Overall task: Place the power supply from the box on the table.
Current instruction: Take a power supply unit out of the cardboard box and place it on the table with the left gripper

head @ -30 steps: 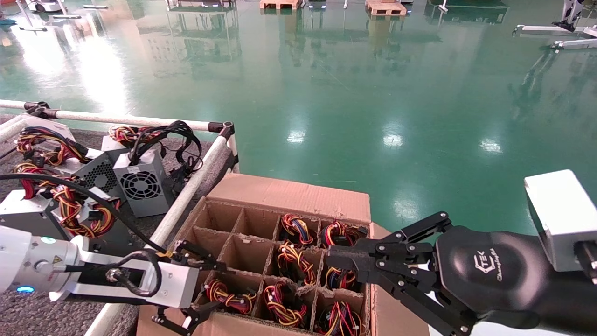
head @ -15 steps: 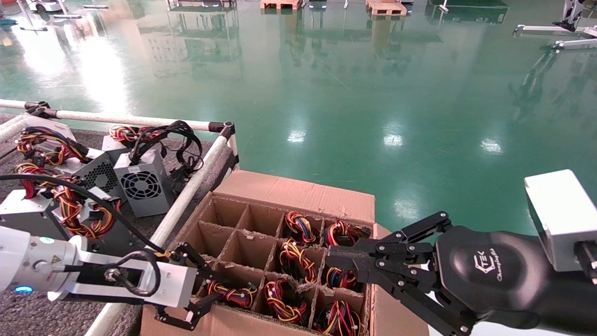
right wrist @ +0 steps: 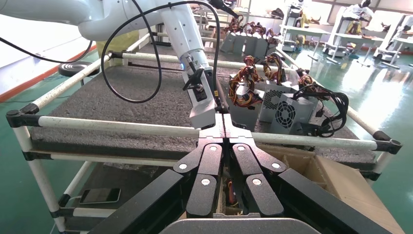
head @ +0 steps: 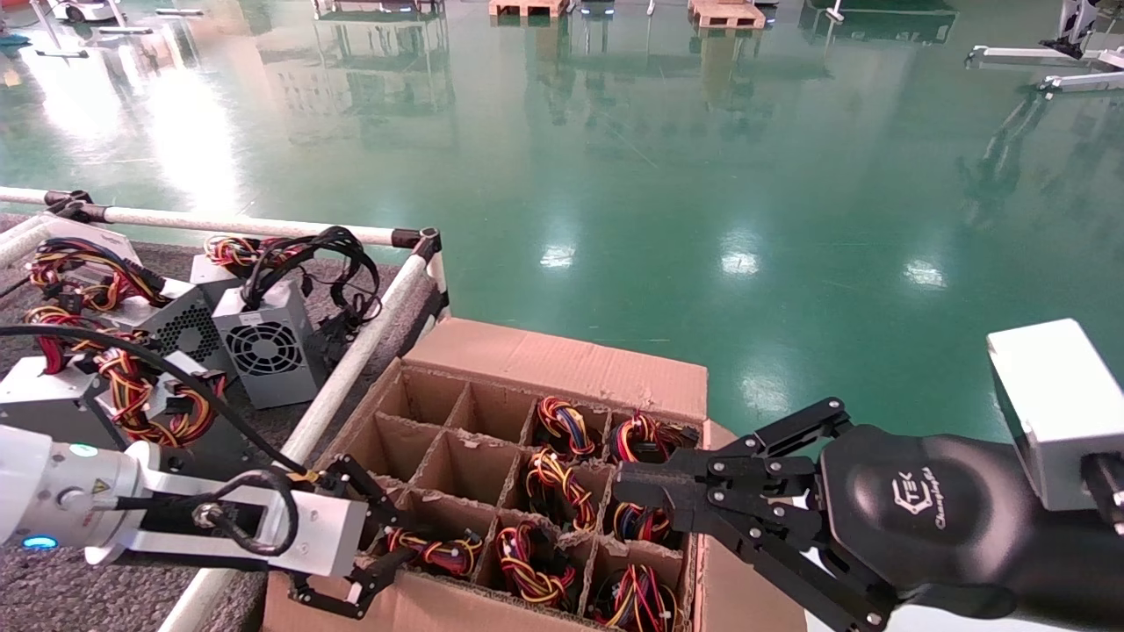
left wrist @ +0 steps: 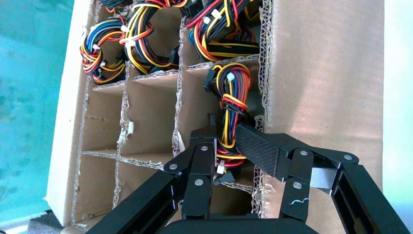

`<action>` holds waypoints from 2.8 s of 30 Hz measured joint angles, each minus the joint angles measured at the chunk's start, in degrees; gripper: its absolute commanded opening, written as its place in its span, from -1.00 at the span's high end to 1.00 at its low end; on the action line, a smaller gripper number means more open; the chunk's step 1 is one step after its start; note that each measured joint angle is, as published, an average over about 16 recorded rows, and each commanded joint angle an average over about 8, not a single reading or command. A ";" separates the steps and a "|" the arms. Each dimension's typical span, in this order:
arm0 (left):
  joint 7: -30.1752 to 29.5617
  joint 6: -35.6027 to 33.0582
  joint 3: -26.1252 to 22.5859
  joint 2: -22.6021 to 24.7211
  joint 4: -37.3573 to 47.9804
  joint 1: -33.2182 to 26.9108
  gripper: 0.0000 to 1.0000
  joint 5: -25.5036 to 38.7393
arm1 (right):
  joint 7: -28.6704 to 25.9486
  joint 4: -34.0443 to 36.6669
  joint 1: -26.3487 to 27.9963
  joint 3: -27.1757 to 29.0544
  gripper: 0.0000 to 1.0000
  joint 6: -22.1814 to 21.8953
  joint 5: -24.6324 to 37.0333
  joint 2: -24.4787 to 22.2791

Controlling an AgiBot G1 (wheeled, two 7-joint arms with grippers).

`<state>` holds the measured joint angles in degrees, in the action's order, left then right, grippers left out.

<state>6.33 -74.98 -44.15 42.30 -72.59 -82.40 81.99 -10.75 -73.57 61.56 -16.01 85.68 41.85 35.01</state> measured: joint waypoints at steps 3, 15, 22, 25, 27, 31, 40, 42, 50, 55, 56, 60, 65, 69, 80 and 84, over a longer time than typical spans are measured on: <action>0.22 -0.30 -0.04 -0.60 -0.14 -0.85 1.00 -1.24 | 0.00 0.00 0.00 0.00 1.00 0.00 0.00 0.00; 1.91 -2.03 -2.90 -4.53 -1.00 -6.77 1.00 -8.42 | 0.00 0.00 0.00 0.00 1.00 0.00 0.00 0.00; 2.45 -3.13 -5.48 -6.51 -1.54 -10.92 1.00 -11.52 | 0.00 0.00 0.00 0.00 1.00 0.00 0.00 0.00; 2.45 -3.54 -6.32 -7.08 -1.74 -12.50 1.00 -12.30 | 0.00 0.00 0.00 0.00 1.00 0.00 0.00 0.00; 2.38 -3.77 -6.71 -7.35 -1.86 -13.42 1.00 -12.65 | 0.00 0.00 0.00 0.00 1.00 0.00 0.00 0.00; 2.15 -4.02 -7.08 -7.75 -2.04 -15.04 1.00 -13.07 | 0.00 0.00 0.00 0.00 1.00 0.00 0.00 0.00; 1.67 -3.14 -5.82 -8.11 -2.20 -17.81 1.00 -13.32 | 0.00 0.00 0.00 0.00 1.00 0.00 0.00 0.00; 1.63 -2.60 -5.10 -8.12 -2.21 -18.37 1.00 -13.30 | 0.00 0.00 0.00 0.00 1.00 0.00 0.00 0.00; 2.03 0.34 -1.14 -7.94 -2.29 -20.51 1.00 -12.87 | 0.00 0.00 0.00 0.00 1.00 0.00 0.00 0.00; 2.84 2.29 1.87 -7.75 -2.40 -21.79 1.00 -12.28 | 0.00 0.00 0.00 0.00 1.00 0.00 0.00 0.00; 3.05 2.65 2.52 -7.72 -2.43 -22.06 1.00 -12.12 | 0.00 0.00 0.00 0.00 1.00 0.00 0.00 0.00; 3.99 3.88 5.03 -7.68 -2.54 -23.08 1.00 -11.40 | 0.00 0.00 0.00 0.00 1.00 0.00 0.00 0.00; 5.14 4.93 7.92 -7.82 -2.68 -24.35 1.00 -10.34 | 0.00 0.00 0.00 0.00 1.00 0.00 0.00 0.00; 6.01 5.55 9.95 -8.18 -2.69 -25.38 1.00 -9.34 | 0.00 0.00 0.00 0.00 1.00 0.00 0.00 0.00; 8.88 7.64 13.88 -9.99 -1.49 -28.55 1.00 -5.63 | 0.00 0.00 0.00 0.00 1.00 0.00 0.00 0.00; 10.18 8.73 14.69 -10.45 -0.37 -30.10 1.00 -3.54 | 0.00 0.00 0.00 0.00 1.00 0.00 0.00 0.00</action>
<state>16.51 -66.25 -29.46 31.86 -72.97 -112.50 78.45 -10.75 -73.57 61.56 -16.01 85.68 41.85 35.01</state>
